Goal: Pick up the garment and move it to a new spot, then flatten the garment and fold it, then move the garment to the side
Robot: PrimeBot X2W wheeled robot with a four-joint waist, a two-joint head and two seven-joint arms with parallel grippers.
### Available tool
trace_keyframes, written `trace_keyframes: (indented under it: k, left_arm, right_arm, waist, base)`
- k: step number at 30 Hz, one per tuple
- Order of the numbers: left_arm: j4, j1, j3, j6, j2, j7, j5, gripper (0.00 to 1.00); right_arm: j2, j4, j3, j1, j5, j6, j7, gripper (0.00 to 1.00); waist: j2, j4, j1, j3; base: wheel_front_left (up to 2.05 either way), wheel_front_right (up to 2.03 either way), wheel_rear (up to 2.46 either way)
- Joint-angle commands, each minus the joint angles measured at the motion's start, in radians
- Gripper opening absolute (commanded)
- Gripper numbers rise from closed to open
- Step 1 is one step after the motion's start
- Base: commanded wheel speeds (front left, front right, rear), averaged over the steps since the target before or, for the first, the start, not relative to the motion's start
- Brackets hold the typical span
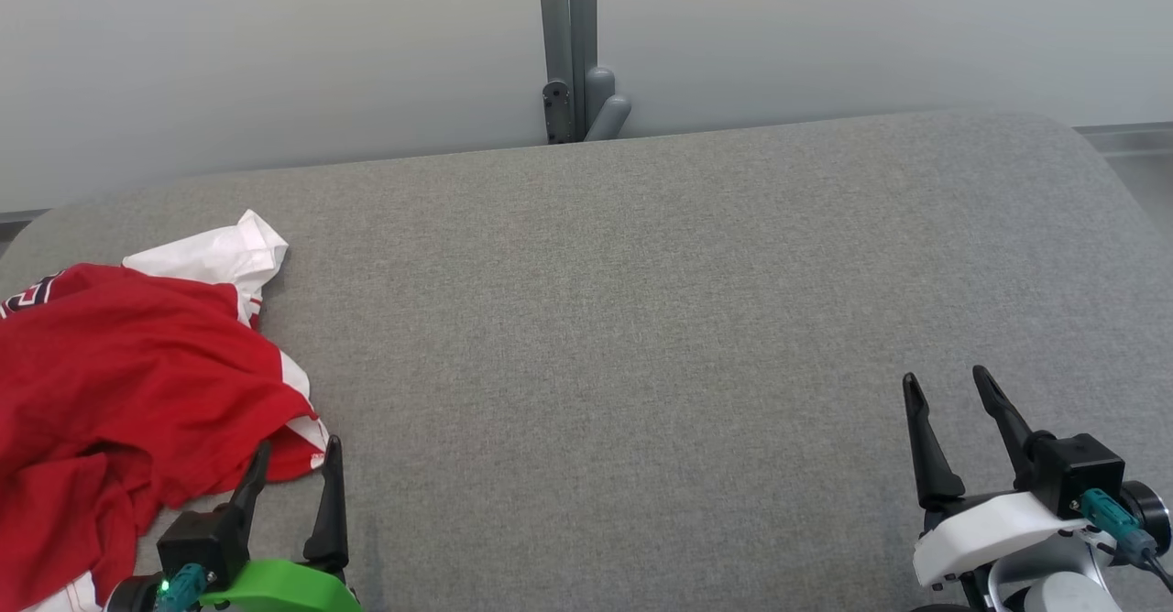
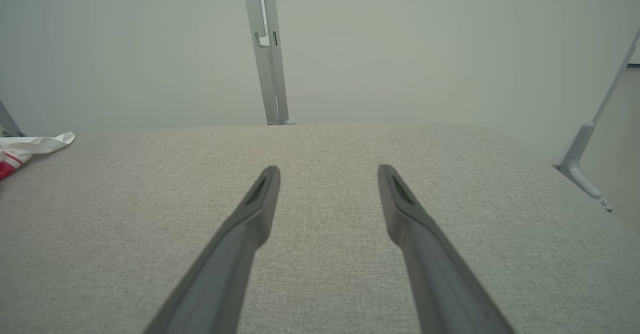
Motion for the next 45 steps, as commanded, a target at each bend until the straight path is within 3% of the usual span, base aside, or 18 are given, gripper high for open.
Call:
trace_keyframes:
  k: [1,13,39,45]
  left_arm:
    - [0.003,-0.002,0.001,-0.001,0.002,-0.008,0.019,1.0]
    - [0.021,-0.001,0.001,-0.008,-0.003,-0.03,0.093,1.0]
    - [0.045,-0.009,0.012,-0.008,-0.014,-0.026,0.058,1.0]
    - [0.049,-0.025,-0.01,-0.008,-0.012,-0.026,0.062,1.0]
  right_arm:
    - [0.001,-0.001,0.0,0.005,-0.017,0.0,-0.007,1.0]
    - [-0.005,0.002,0.004,0.007,-0.093,0.0,-0.029,1.0]
    - [0.002,0.019,-0.013,0.008,-0.042,0.0,-0.027,1.0]
    - [0.006,0.016,-0.021,0.027,-0.037,0.0,-0.027,1.0]
  waist:
    - [0.0,0.0,-0.0001,0.0]
    - [0.0,-0.005,-0.0001,-0.003]
    - [0.0,-0.001,-0.0001,-0.008]
    - [0.0,0.052,-0.0001,-0.012]
  base:
    - [0.0,0.0,0.0]
    - [0.0,0.0,0.0]
    - [0.0,0.0,0.0]
    - [0.0,0.0,0.0]
